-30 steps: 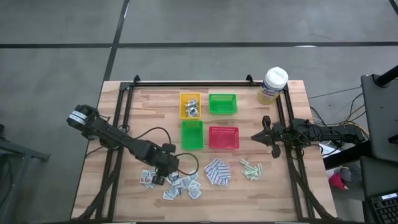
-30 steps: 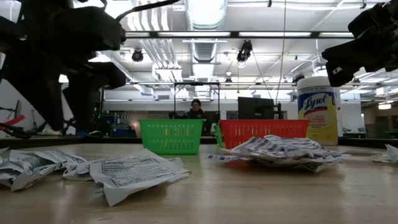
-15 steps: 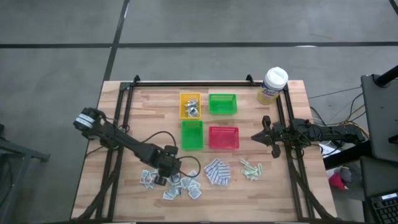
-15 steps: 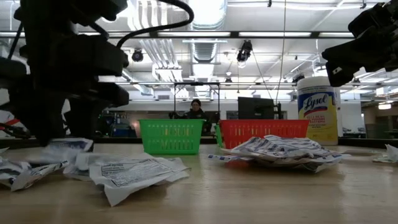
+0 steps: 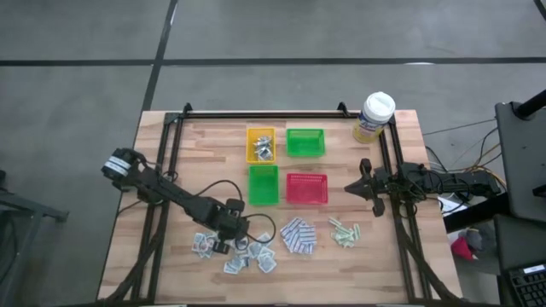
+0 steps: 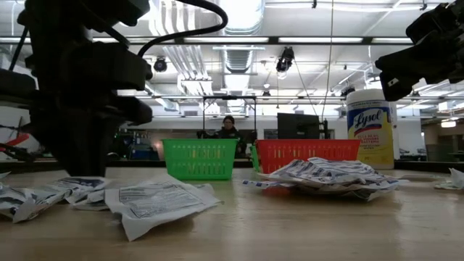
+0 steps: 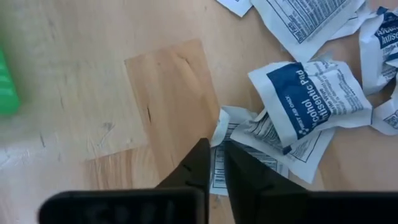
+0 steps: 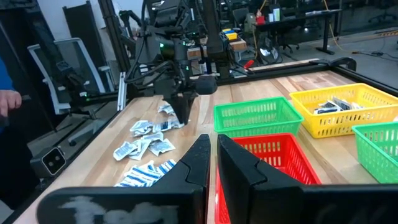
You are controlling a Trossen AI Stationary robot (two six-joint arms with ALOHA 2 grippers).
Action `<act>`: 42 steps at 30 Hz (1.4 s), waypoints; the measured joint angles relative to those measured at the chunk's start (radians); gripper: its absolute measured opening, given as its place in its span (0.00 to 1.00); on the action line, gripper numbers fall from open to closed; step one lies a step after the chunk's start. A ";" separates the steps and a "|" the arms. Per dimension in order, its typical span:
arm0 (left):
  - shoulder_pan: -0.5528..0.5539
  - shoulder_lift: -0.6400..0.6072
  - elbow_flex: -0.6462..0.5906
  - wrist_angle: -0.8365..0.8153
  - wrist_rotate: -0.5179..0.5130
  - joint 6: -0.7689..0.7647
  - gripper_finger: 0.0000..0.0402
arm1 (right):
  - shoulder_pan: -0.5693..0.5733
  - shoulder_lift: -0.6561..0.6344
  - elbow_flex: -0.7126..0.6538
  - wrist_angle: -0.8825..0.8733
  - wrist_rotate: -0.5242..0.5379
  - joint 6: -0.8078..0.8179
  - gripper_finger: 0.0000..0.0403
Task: Pick & Place First Aid Supplies
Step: Put the blue alcohol pad into the yellow bin
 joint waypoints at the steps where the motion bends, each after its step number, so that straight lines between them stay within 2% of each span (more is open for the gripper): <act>1: 0.000 -0.001 0.001 -0.005 -0.004 -0.002 0.06 | 0.000 0.000 0.000 0.000 0.000 0.000 0.07; 4: 0.000 -0.001 0.009 -0.029 -0.014 -0.003 0.01 | 0.000 0.000 0.000 0.000 0.000 0.000 0.07; 9: 0.000 -0.001 0.026 -0.074 -0.061 0.004 0.00 | 0.000 0.000 0.000 0.000 0.000 0.000 0.07; 11: 0.000 -0.002 0.042 -0.116 -0.110 0.004 0.00 | 0.000 0.000 0.000 0.000 0.000 0.000 0.07; 17: -0.001 -0.038 0.119 -0.318 -0.345 -0.015 0.00 | 0.000 0.000 0.000 0.000 0.000 0.000 0.07; 19: -0.001 -0.050 0.138 -0.348 -0.363 -0.018 0.00 | 0.000 0.000 0.000 0.000 0.000 0.000 0.07; 21: 0.000 -0.056 0.145 -0.349 -0.320 0.000 0.00 | 0.000 0.000 0.000 0.000 0.000 0.000 0.07; 23: 0.001 -0.058 0.147 -0.348 -0.234 0.034 0.00 | 0.000 0.000 0.000 0.000 0.000 0.000 0.07; 29: 0.004 -0.074 0.151 -0.252 0.151 0.121 0.00 | 0.000 0.000 0.000 0.000 0.000 0.000 0.07; 32: 0.013 -0.089 0.157 -0.224 0.169 0.150 0.00 | 0.000 0.000 0.000 0.000 0.000 0.000 0.07; 36: 0.039 -0.104 0.158 -0.104 0.167 0.165 0.00 | 0.000 0.000 0.000 0.000 0.000 0.000 0.07; 42: 0.096 -0.107 0.158 0.088 0.119 0.014 0.00 | 0.000 0.000 0.000 0.000 0.000 0.000 0.07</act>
